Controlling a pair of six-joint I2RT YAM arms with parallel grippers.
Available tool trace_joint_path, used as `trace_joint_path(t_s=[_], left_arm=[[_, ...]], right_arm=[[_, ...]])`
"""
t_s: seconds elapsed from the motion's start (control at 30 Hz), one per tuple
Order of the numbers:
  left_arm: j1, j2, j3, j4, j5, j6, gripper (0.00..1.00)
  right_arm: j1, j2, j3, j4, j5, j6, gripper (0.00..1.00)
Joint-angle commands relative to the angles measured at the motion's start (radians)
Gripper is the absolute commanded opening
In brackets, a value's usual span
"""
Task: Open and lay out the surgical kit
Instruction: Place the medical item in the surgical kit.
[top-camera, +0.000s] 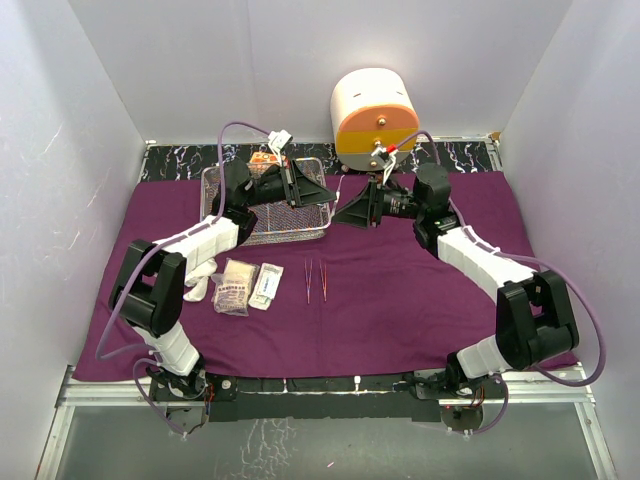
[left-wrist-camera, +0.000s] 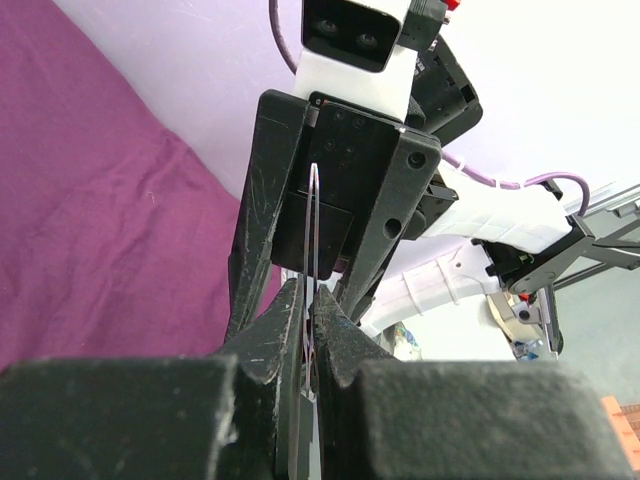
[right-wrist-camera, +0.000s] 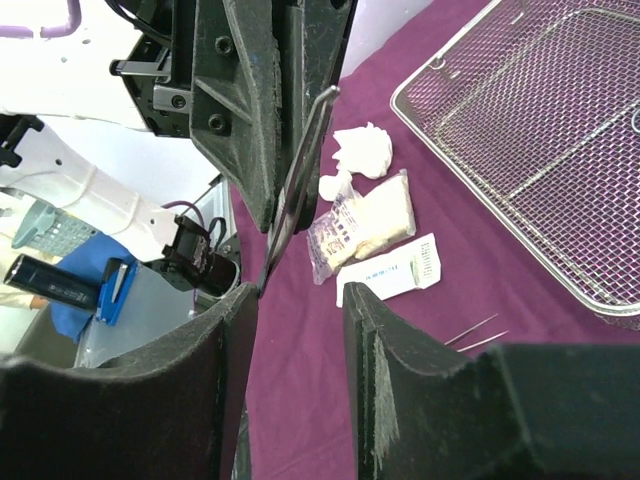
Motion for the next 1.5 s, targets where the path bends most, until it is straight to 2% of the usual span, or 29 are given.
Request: trace_joint_path(t_s=[0.0,0.37,0.5,0.6,0.63,0.73,0.87,1.03,1.13,1.27,1.47], left_arm=[[-0.002,-0.047,-0.008,0.061,-0.012,-0.004,0.00],[-0.002,-0.033,-0.018,0.051,-0.019,0.000,0.00],[-0.002,-0.028,-0.013,0.041,-0.018,0.008,0.00],[-0.002,-0.027,-0.009,0.008,-0.013,0.035,0.01],[0.000,-0.029,-0.005,-0.018,-0.008,0.059,0.06],[0.021,-0.035,0.014,-0.157,-0.003,0.171,0.24],[0.084,-0.052,0.088,-0.477,-0.028,0.400,0.37],[0.114,-0.048,0.301,-0.905,-0.096,0.807,0.46],[0.122,-0.049,0.410,-1.071,-0.163,0.999,0.50],[0.168,-0.064,0.423,-1.094,-0.198,1.049,0.53],[0.200,-0.094,0.389,-1.090,-0.213,1.081,0.54]], right_arm=[[0.013,0.007,0.061,0.109,-0.012,0.049,0.35],[0.015,0.020,0.072,0.134,-0.004,0.096,0.14],[0.015,0.024,0.074,0.130,0.026,0.112,0.01],[0.015,0.022,0.082,0.074,0.065,0.100,0.00],[0.015,0.019,0.087,0.033,0.091,0.083,0.00],[0.015,0.010,0.121,-0.209,0.193,-0.004,0.00],[0.019,-0.012,0.118,-0.443,0.339,-0.070,0.00],[0.087,-0.020,0.046,-0.573,0.529,-0.140,0.00],[0.167,0.006,0.019,-0.603,0.613,-0.148,0.00],[0.248,0.079,0.023,-0.641,0.671,-0.125,0.00],[0.260,0.147,0.049,-0.740,0.672,-0.102,0.00]])
